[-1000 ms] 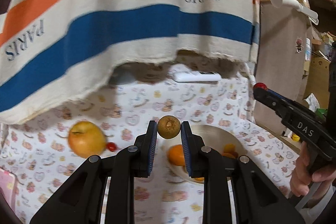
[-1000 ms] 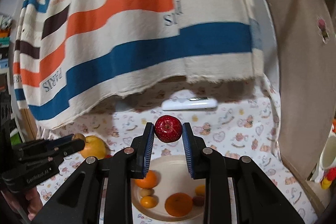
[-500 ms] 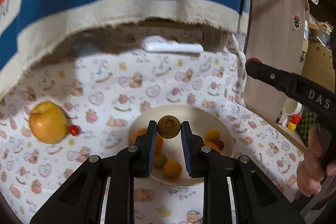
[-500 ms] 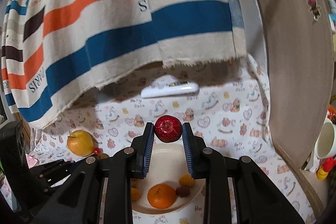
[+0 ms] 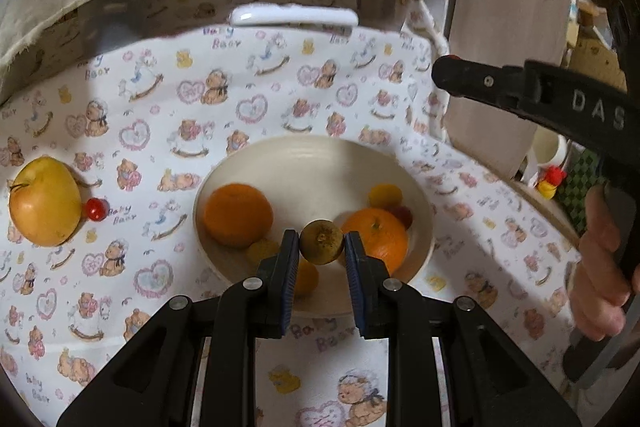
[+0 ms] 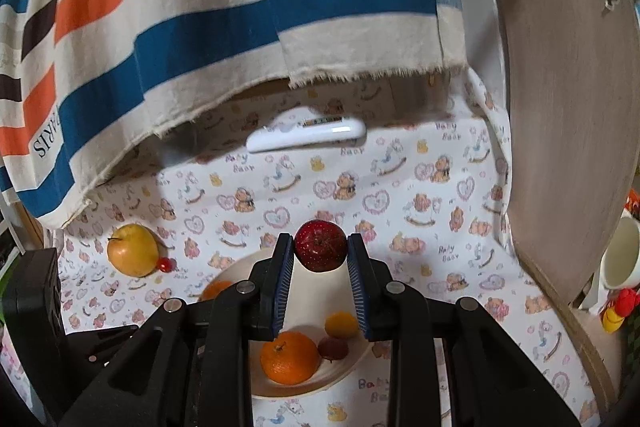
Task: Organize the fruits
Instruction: 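Carry the brown fruit and the cherry tomato over the cream plate with both tools, then open the left tool to drop the brown fruit on the plate while the right tool releases the tomato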
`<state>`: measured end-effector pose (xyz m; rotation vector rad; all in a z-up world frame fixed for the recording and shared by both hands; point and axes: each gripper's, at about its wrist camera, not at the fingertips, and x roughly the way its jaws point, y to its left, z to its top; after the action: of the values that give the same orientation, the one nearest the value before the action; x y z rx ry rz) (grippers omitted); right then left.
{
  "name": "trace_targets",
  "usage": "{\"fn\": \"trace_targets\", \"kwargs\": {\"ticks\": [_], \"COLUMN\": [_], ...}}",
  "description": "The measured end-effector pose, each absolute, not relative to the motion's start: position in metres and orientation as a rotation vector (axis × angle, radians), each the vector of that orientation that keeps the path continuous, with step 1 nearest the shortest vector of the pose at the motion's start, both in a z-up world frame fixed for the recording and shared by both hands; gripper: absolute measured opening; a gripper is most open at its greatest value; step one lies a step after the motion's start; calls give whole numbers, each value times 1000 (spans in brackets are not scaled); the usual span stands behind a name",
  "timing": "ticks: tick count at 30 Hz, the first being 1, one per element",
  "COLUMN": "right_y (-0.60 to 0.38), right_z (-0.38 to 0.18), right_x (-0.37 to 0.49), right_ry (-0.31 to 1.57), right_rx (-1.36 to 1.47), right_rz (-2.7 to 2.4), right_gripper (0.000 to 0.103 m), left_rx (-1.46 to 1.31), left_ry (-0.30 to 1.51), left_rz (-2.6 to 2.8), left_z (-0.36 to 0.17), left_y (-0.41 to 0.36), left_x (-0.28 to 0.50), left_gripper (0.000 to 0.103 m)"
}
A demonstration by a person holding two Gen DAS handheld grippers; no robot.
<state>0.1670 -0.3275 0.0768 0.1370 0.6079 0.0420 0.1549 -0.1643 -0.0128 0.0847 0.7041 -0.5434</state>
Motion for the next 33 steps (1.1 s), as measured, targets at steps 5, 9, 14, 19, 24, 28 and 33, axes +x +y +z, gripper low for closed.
{"fn": "trace_targets", "kwargs": {"ticks": [5, 9, 14, 19, 24, 28, 33], "right_y": [-333, -329, -327, -330, -333, -333, -333], "right_z": [64, 56, 42, 31, 20, 14, 10], "right_x": [176, 181, 189, 195, 201, 204, 206], "right_ry": [682, 728, 783, 824, 887, 915, 931], "right_rx": [156, 118, 100, 110, 177, 192, 177], "right_rz": [36, 32, 13, 19, 73, 82, 66], "right_gripper": [29, 29, 29, 29, 29, 29, 28], "left_rx": [108, 111, 114, 114, 110, 109, 107], "left_ry": [733, 733, 738, 738, 740, 741, 737], "left_rz": [-543, -543, -539, -540, -541, -545, -547], "left_z": [-22, -23, -23, -23, -23, -23, -23], "left_y": [-169, -169, -169, -169, -169, -169, -169], "left_x": [156, 156, 156, 156, 156, 156, 155], "left_gripper": [22, 22, 22, 23, 23, 24, 34]}}
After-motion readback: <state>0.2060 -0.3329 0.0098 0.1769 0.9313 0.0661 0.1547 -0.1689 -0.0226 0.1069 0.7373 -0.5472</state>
